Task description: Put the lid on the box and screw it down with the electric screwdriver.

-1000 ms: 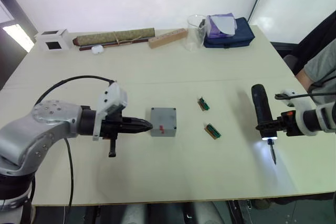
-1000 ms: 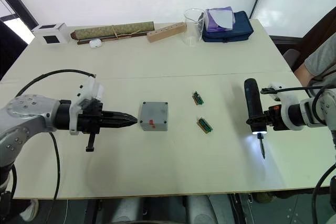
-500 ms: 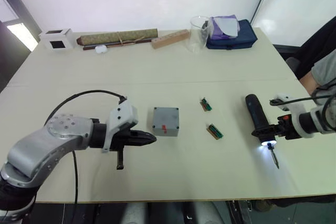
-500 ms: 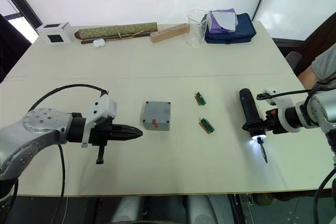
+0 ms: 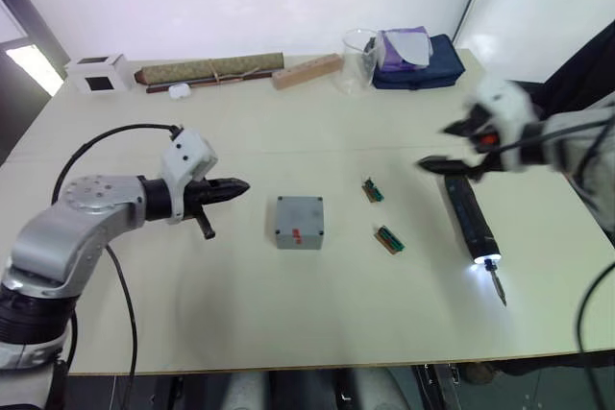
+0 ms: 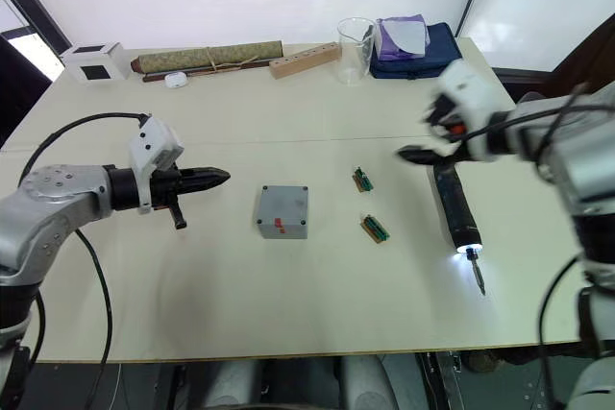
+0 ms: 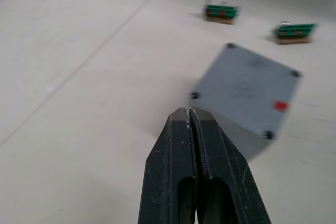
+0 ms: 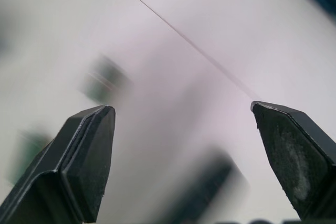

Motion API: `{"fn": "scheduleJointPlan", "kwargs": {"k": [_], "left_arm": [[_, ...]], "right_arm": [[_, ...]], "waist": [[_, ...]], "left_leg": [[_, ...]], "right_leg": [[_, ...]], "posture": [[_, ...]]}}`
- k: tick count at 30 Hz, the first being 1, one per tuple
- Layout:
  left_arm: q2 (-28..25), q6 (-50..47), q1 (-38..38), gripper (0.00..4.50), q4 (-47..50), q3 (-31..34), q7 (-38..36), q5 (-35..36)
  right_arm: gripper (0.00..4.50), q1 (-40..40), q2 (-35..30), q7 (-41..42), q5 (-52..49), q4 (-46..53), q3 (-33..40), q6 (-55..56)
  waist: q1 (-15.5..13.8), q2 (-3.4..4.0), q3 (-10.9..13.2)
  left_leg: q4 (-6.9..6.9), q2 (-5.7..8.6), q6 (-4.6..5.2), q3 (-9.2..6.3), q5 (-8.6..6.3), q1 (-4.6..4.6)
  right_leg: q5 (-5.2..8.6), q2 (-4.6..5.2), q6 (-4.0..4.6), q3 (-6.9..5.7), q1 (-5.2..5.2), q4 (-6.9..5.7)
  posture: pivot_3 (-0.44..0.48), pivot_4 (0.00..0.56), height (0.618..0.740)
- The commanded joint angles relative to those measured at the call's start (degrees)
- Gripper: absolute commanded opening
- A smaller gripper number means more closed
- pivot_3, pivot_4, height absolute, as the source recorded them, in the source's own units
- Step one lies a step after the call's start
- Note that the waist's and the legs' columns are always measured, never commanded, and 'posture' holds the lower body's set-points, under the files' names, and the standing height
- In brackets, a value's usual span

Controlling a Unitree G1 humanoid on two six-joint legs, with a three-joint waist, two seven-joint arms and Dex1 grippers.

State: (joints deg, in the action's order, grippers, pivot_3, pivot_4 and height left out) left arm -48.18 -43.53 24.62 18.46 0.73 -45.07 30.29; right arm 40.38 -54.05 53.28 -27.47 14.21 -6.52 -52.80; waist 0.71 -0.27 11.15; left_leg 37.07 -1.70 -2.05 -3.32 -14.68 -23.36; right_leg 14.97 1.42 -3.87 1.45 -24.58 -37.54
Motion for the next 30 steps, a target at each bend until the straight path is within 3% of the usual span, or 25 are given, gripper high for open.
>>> {"fn": "scheduleJointPlan", "kwargs": {"k": [1, 7, 13, 20, 30], "left_arm": [[1.11, 3.68, -2.25, 0.00, -0.22, -2.18, 0.80, -4.13], [6.55, 6.33, -4.53, 0.00, -2.10, -7.98, 2.96, -9.40], [10.42, 6.97, -3.23, 0.00, -3.49, -11.00, 3.00, -11.78], [13.42, 10.26, 0.46, 0.00, -8.98, -13.01, 1.53, -15.03], [14.08, 13.68, 3.70, 0.00, -14.53, -11.79, -0.28, -17.61]], "right_arm": [[4.45, -6.89, 3.78, -1.57, -1.14, 11.75, -2.15, 2.70], [4.45, -13.09, 11.95, -9.44, 4.28, 14.12, -11.04, 1.54], [4.45, -13.38, 13.14, -10.49, 3.67, 15.60, -11.44, -2.63], [4.45, -12.85, 18.76, -11.69, -0.31, 17.82, -11.43, -8.18], [4.45, -13.20, 21.35, -13.22, -6.75, 21.50, -8.13, -14.26]], "waist": [[-0.44, -0.02, -0.01], [-0.16, -0.07, -0.02], [0.09, -0.08, -0.04], [0.14, -0.07, -0.04], [0.14, -0.09, -0.05]], "left_leg": [[0.00, 0.05, 0.00, -0.02, 0.00, -0.04], [0.18, 0.19, -0.01, 0.02, 0.01, -0.02], [0.18, 0.16, -0.03, -0.01, 0.02, 0.05], [0.16, 0.13, -0.03, -0.02, 0.02, 0.08], [0.18, 0.14, -0.03, -0.03, 0.02, 0.08]], "right_leg": [[-0.01, 0.08, -0.01, -0.03, -0.01, 0.01], [-0.11, 0.23, -0.16, 0.03, 0.10, 0.05], [-0.14, 0.15, -0.12, 0.03, 0.11, -0.01], [-0.14, 0.10, -0.12, 0.03, 0.11, -0.05], [-0.14, 0.12, -0.12, 0.02, 0.11, -0.11]], "posture": [[0.000, 0.150, 0.740], [0.000, 0.150, 0.740], [0.000, 0.150, 0.740], [0.000, 0.150, 0.740], [0.000, 0.150, 0.740]]}}
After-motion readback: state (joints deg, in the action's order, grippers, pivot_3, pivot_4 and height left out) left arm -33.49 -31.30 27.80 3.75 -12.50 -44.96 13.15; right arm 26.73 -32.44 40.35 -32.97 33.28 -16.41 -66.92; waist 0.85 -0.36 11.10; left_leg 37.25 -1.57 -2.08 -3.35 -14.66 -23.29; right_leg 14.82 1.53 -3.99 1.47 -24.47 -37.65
